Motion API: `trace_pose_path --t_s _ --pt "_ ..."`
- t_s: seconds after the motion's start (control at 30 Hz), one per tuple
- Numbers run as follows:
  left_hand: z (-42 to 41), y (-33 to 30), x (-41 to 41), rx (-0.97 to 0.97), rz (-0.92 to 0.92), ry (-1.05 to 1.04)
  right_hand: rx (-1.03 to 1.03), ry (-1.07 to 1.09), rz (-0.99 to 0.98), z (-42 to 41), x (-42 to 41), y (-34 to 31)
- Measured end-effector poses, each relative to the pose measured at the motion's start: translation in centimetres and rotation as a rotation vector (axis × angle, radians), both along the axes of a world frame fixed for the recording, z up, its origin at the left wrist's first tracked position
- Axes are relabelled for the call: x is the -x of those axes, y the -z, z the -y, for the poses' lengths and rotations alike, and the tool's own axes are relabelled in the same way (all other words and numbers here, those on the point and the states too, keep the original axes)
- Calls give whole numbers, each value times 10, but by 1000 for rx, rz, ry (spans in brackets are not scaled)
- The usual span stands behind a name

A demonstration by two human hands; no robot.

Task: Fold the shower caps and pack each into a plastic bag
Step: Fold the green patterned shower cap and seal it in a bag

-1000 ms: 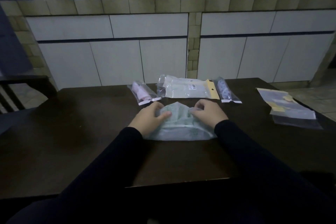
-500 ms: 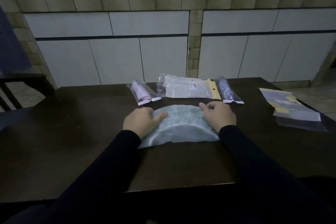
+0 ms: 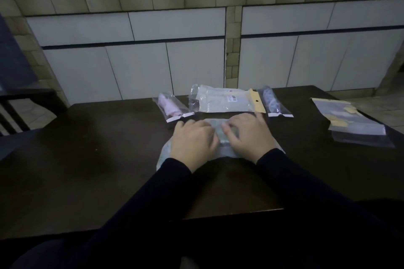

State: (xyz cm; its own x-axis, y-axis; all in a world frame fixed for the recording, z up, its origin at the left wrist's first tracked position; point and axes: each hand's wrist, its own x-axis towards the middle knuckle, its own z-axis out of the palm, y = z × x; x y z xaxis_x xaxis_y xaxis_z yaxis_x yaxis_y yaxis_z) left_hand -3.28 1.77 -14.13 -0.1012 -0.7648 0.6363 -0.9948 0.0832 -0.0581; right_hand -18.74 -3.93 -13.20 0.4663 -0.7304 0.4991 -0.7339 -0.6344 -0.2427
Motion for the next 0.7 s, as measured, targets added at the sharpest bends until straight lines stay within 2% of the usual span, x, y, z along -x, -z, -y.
trace_pose_path --t_s 0.07,0.13,0.2,0.27,0.37,0.6,0.7 --pt "2 9 -4 -173 5 -72 -89 6 -205 -1 -6 6" --pt "4 13 -10 -321 -40 -59 -179 14 -409 7 -6 12" --pt "4 14 -15 -476 -87 -20 -310 14 -511 18 -2 16" --pt "4 15 -20 -604 -134 -7 -412 12 -533 28 0 14" --pt "3 16 -24 -701 -184 -36 -450 2 -546 34 -2 9" --pt "8 17 -23 -737 -262 -112 -430 -84 -500 49 -6 16" --pt "6 13 -21 -770 -201 -141 -428 -161 -366 50 -3 15"
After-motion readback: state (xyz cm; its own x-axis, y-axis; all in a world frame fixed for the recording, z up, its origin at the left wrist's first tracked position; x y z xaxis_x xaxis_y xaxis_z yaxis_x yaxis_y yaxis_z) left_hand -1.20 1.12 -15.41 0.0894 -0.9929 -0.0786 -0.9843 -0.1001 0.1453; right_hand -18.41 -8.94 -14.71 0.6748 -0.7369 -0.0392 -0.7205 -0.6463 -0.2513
